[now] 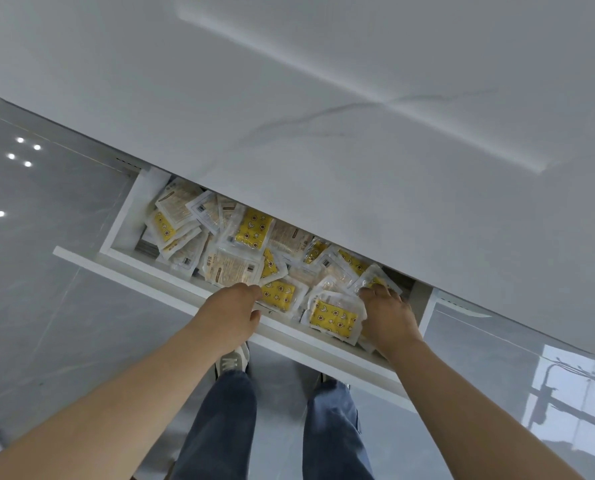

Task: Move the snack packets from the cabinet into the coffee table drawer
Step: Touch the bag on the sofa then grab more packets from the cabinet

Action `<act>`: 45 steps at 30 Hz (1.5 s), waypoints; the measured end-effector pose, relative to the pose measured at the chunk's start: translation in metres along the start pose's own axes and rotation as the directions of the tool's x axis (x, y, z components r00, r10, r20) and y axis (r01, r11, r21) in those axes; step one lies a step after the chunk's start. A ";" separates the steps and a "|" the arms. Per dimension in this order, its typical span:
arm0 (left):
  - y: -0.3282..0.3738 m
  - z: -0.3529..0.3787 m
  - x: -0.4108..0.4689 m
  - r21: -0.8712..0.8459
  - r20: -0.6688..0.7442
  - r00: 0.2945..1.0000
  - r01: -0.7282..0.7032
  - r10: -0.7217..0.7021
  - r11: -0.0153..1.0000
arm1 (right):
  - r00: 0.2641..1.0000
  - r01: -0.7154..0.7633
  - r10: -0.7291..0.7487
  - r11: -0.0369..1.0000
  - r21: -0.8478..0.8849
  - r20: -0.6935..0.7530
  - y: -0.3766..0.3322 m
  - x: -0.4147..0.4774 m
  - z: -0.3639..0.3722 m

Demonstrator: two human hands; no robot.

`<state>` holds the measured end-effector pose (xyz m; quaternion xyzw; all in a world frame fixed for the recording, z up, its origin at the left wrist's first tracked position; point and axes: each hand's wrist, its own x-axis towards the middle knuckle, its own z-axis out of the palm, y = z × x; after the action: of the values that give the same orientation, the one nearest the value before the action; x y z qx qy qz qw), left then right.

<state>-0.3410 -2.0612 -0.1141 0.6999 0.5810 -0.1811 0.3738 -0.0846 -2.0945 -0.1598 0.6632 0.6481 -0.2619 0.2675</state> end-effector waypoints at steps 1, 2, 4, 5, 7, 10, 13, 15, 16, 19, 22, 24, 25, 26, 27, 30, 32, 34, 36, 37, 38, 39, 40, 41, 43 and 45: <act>0.004 -0.004 -0.003 0.006 0.004 1.000 -0.009 0.009 1.000 | 1.000 -0.004 0.005 1.000 0.027 -0.004 0.001 -0.006 -0.006; 0.009 -0.009 -0.006 0.010 0.005 1.000 -0.023 0.022 1.000 | 1.000 -0.006 0.007 0.998 0.063 -0.010 0.002 -0.013 -0.013; 0.018 -0.022 -0.015 0.015 -0.003 0.999 -0.055 0.055 0.998 | 0.999 -0.006 0.010 0.993 0.120 -0.033 0.004 -0.028 -0.030; 0.024 -0.031 -0.020 0.023 -0.008 0.997 -0.072 0.072 0.997 | 0.999 -0.011 0.017 0.991 0.135 -0.043 0.005 -0.037 -0.040; 0.036 -0.051 -0.033 0.053 -0.012 0.994 -0.107 0.108 0.993 | 0.997 -0.036 0.046 0.985 0.170 -0.055 0.007 -0.060 -0.062; 0.057 -0.088 -0.060 0.078 -0.007 0.989 -0.145 0.146 0.986 | 0.990 -0.060 0.089 0.966 0.251 -0.106 0.009 -0.100 -0.095; 0.078 -0.130 -0.096 0.092 -0.017 0.979 -0.200 0.203 0.975 | 0.978 -0.063 0.123 0.943 0.327 -0.166 0.010 -0.148 -0.136; 0.093 -0.157 -0.123 0.079 -0.044 0.972 -0.228 0.231 0.971 | 0.973 -0.053 0.131 0.930 0.363 -0.192 0.009 -0.185 -0.164; 0.102 -0.171 -0.135 0.081 -0.064 0.966 -0.247 0.252 0.966 | 0.966 -0.050 0.142 0.921 0.386 -0.215 0.007 -0.203 -0.177; 0.134 -0.206 -0.175 0.120 -0.099 0.937 -0.324 0.336 0.938 | 0.934 -0.040 0.198 0.886 0.462 -0.298 0.004 -0.256 -0.212; 0.169 -0.235 -0.211 0.179 -0.118 0.893 -0.411 0.435 0.894 | 0.902 -0.023 0.234 0.864 0.502 -0.362 0.011 -0.310 -0.242; 0.194 -0.252 -0.233 0.212 -0.112 0.863 -0.464 0.493 0.860 | 0.872 -0.015 0.269 0.850 0.526 -0.410 0.025 -0.344 -0.261; 0.208 -0.258 -0.244 0.231 -0.103 0.846 -0.491 0.523 0.840 | 0.853 -0.019 0.291 0.846 0.533 -0.433 0.034 -0.362 -0.268; 0.223 -0.266 -0.253 0.248 -0.099 0.827 -0.519 0.554 0.818 | 0.834 -0.028 0.314 0.845 0.534 -0.453 0.046 -0.380 -0.276; 0.240 -0.273 -0.262 0.260 -0.096 0.808 -0.544 0.582 0.798 | 0.814 -0.040 0.338 0.844 0.535 -0.472 0.059 -0.398 -0.284; 0.298 -0.291 -0.287 0.300 -0.112 0.746 -0.604 0.656 0.738 | 0.737 -0.079 0.411 0.841 0.536 -0.537 0.105 -0.454 -0.305; 0.341 -0.297 -0.306 0.333 -0.137 0.701 -0.632 0.699 0.700 | 0.675 -0.102 0.458 0.834 0.542 -0.578 0.138 -0.493 -0.318; 0.385 -0.297 -0.328 0.360 -0.177 0.648 -0.658 0.741 0.661 | 0.617 -0.125 0.491 0.833 0.539 -0.615 0.172 -0.536 -0.326; 0.434 -0.294 -0.354 0.375 -0.212 0.587 -0.689 0.781 0.620 | 0.575 -0.154 0.502 0.842 0.516 -0.646 0.206 -0.581 -0.330; 0.460 -0.290 -0.367 0.387 -0.227 0.552 -0.705 0.802 0.594 | 0.555 -0.164 0.504 0.846 0.507 -0.661 0.224 -0.603 -0.330; 0.485 -0.287 -0.379 0.399 -0.242 0.514 -0.721 0.823 0.567 | 0.533 -0.175 0.510 0.847 0.502 -0.675 0.241 -0.623 -0.329; 0.510 -0.285 -0.392 0.404 -0.256 0.475 -0.738 0.842 0.539 | 0.507 -0.187 0.520 0.845 0.502 -0.688 0.258 -0.642 -0.328; 0.532 -0.282 -0.405 0.403 -0.269 0.439 -0.757 0.857 0.514 | 0.480 -0.197 0.531 0.841 0.505 -0.698 0.273 -0.659 -0.327; 0.554 -0.279 -0.417 0.401 -0.283 0.402 -0.775 0.871 0.488 | 0.453 -0.205 0.542 0.836 0.509 -0.708 0.288 -0.675 -0.327; 0.594 -0.275 -0.435 0.410 -0.295 0.339 -0.800 0.894 0.438 | 0.403 -0.218 0.556 0.829 0.514 -0.727 0.314 -0.702 -0.327; 0.627 -0.273 -0.449 0.419 -0.301 0.294 -0.814 0.907 0.403 | 0.362 -0.224 0.565 0.825 0.519 -0.742 0.336 -0.722 -0.330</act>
<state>0.0882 -2.1932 0.5699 0.9523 0.1645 0.1784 0.1851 0.2353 -2.3903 0.5843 0.8722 0.4544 0.0829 -0.1609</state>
